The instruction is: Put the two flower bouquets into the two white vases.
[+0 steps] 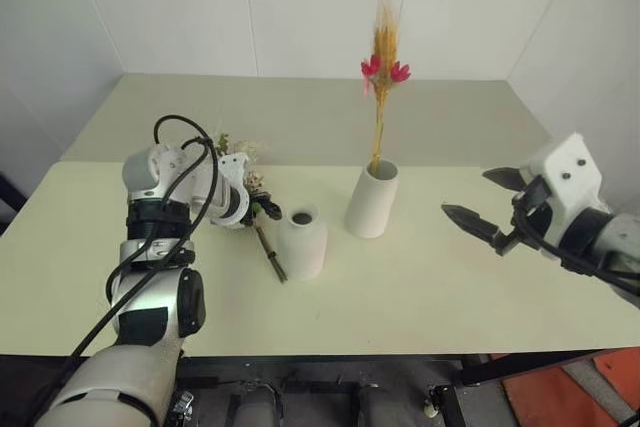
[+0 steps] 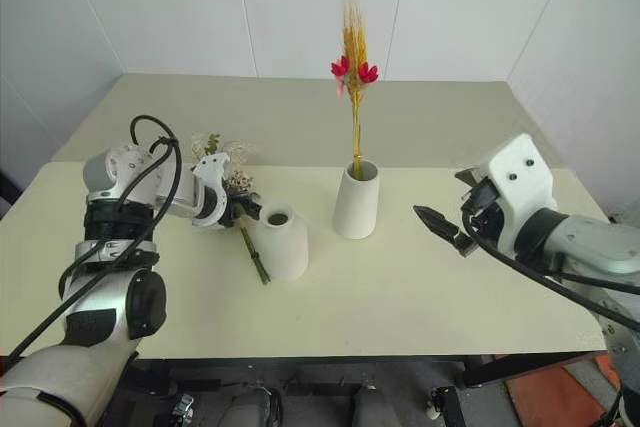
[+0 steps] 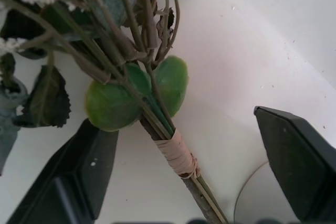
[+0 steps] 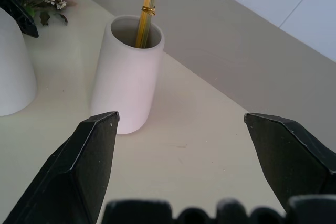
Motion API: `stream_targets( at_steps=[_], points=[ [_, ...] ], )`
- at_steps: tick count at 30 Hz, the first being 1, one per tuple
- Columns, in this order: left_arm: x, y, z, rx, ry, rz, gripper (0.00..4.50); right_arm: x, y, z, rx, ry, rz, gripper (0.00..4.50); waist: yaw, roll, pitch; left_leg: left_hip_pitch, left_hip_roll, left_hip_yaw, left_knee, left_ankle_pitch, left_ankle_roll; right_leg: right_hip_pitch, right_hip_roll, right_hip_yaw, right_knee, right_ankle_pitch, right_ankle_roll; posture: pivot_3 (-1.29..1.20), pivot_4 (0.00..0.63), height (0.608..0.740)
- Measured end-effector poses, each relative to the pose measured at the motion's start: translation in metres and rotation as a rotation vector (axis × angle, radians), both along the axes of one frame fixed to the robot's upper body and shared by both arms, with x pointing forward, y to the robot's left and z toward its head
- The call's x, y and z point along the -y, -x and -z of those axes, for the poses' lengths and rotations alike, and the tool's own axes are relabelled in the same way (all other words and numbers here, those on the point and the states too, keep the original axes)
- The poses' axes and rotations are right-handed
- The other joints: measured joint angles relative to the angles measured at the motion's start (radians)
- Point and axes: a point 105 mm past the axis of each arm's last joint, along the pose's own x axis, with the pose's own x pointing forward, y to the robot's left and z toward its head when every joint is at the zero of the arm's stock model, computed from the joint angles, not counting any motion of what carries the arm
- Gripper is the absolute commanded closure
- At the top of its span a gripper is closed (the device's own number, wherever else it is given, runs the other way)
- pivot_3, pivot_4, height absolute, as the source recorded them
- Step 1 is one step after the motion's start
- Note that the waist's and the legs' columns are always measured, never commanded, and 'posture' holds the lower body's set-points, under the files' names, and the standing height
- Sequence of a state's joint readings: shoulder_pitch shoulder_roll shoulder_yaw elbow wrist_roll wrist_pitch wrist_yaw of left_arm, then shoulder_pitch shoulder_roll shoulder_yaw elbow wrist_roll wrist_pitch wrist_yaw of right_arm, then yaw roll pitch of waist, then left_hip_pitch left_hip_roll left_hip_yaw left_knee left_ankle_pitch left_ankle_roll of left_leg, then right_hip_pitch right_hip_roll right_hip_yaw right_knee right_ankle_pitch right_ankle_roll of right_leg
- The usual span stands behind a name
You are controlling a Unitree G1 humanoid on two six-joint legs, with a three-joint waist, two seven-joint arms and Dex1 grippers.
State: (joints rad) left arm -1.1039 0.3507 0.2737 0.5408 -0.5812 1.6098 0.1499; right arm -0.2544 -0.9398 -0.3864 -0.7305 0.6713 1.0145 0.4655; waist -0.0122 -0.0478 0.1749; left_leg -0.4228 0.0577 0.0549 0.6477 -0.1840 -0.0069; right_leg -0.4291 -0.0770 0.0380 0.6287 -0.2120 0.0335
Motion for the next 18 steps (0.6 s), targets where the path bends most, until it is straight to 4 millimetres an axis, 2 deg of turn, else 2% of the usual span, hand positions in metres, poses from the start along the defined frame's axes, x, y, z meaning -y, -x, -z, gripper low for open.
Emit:
stream_targets(
  at_steps=[3, 11, 16, 18],
  points=[
    [0.004, -0.002, 0.002, -0.013, -0.003, -0.012, 1.85, 0.005, 0.0, -0.004, 0.021, -0.01, 0.031, 0.0, 0.002, 0.0, 0.0, 0.0, -0.001, -0.001, 0.0, 0.0, 0.0, 0.0, 0.0, 0.0, 0.0, 0.0, 0.0, 0.0, 0.15, 0.74],
    [-0.001, -0.012, 0.005, 0.009, 0.027, -0.104, 4.36, 0.013, 0.006, 0.003, -0.019, 0.0, 0.044, 0.0, 0.005, 0.0, 0.0, 0.0, -0.004, -0.005, 0.0, 0.0, 0.0, 0.001, -0.002, 0.0, 0.0, 0.0, 0.001, 0.0, 0.15, 0.74],
    [-0.017, -0.025, -0.01, 0.119, 0.069, -0.22, 4.41, 0.027, 0.028, -0.004, -0.042, 0.017, 0.0, 0.0, 0.005, -0.001, 0.001, -0.002, -0.005, -0.006, 0.0, 0.0, 0.0, 0.001, -0.002, -0.001, -0.002, 0.0, 0.002, 0.0, 0.15, 0.74],
    [-0.029, -0.029, -0.03, 0.239, 0.09, -0.244, 4.41, 0.035, 0.043, -0.008, -0.068, 0.017, -0.046, 0.0, 0.003, -0.001, 0.001, -0.002, -0.005, -0.006, -0.001, 0.0, 0.0, 0.001, -0.002, -0.001, -0.003, 0.0, 0.002, 0.0, 0.15, 0.74]
  ],
)
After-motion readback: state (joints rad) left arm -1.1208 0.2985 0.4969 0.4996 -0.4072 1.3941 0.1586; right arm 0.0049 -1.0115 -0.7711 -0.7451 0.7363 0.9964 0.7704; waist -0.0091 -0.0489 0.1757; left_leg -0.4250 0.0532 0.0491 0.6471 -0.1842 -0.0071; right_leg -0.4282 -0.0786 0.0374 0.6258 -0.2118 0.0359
